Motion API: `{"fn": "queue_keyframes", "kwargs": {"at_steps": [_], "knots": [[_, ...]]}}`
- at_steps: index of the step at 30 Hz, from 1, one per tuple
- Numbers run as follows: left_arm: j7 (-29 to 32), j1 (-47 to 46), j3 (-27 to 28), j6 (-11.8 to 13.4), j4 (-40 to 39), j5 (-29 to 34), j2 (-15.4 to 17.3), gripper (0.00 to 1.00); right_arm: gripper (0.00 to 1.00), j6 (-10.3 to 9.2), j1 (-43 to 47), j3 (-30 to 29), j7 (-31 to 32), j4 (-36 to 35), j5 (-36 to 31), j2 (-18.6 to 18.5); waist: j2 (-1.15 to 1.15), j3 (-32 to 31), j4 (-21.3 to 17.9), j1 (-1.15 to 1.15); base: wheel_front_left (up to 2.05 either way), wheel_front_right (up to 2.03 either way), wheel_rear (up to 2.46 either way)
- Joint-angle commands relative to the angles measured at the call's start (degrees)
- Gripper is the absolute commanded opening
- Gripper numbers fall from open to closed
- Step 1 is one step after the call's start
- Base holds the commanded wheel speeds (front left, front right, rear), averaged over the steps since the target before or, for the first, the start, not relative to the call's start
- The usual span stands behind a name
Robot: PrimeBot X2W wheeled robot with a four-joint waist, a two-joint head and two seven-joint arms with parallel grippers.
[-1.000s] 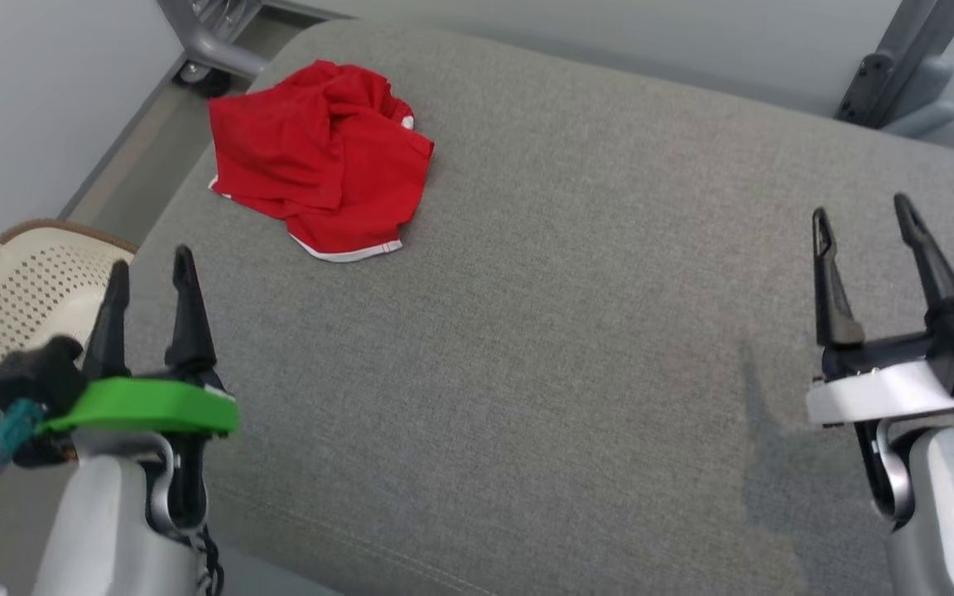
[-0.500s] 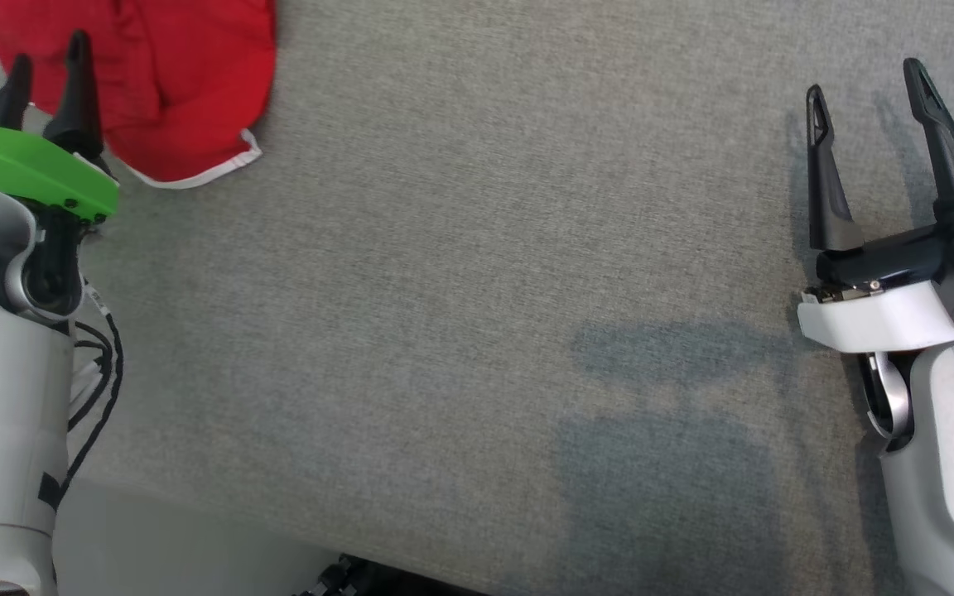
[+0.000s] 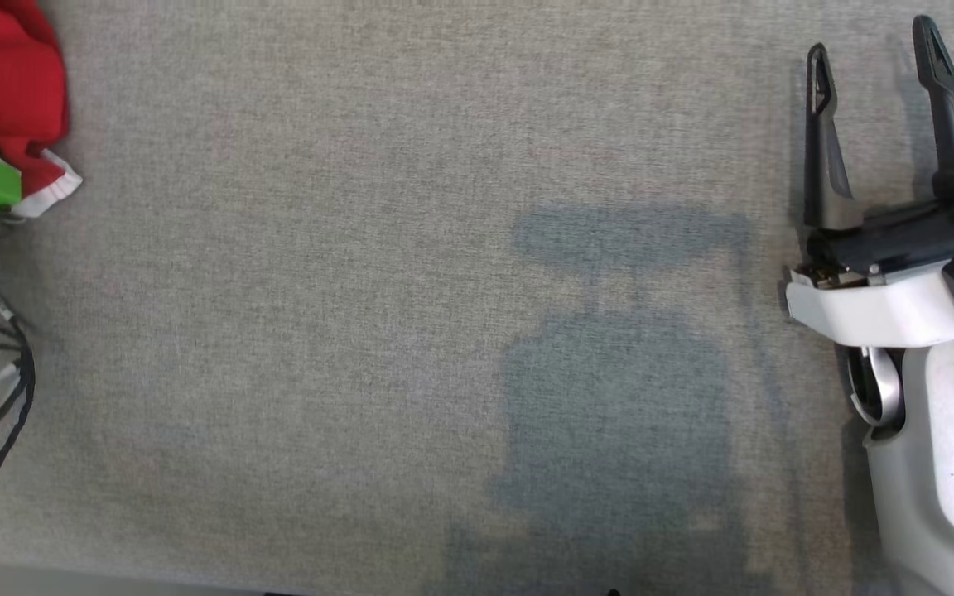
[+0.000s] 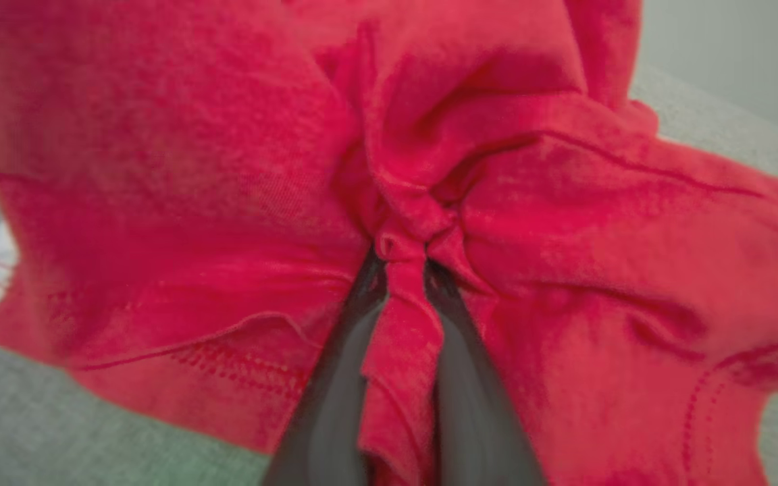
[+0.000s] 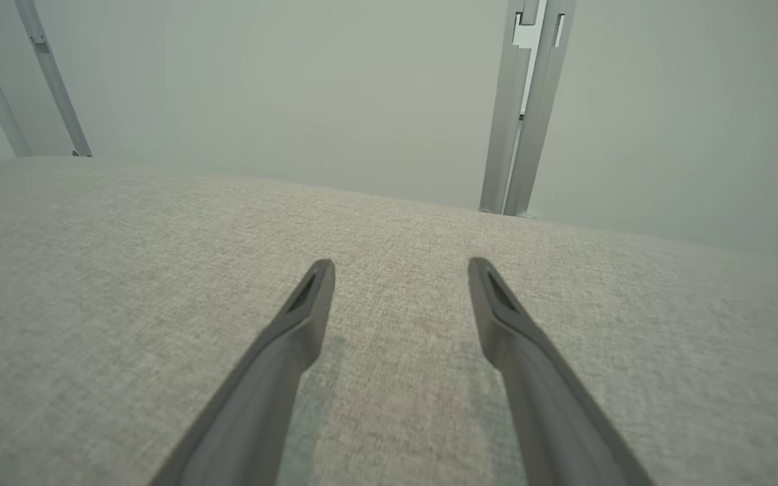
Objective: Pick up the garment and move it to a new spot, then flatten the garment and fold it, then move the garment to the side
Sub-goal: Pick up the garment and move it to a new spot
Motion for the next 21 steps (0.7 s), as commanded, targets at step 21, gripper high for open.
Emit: {"fn": "queue_keyframes", "kwargs": {"at_steps": [21], "knots": [[-0.01, 30.61, -21.39, 6.75, -41.50, 2.84, -0.71, 0.00, 1.00, -0.08, 22.18, 2.07, 0.56, 7.70, 10.72, 2.93, 0.00, -33.65, -12.49, 0.00, 0.00, 0.00, 0.00]]}}
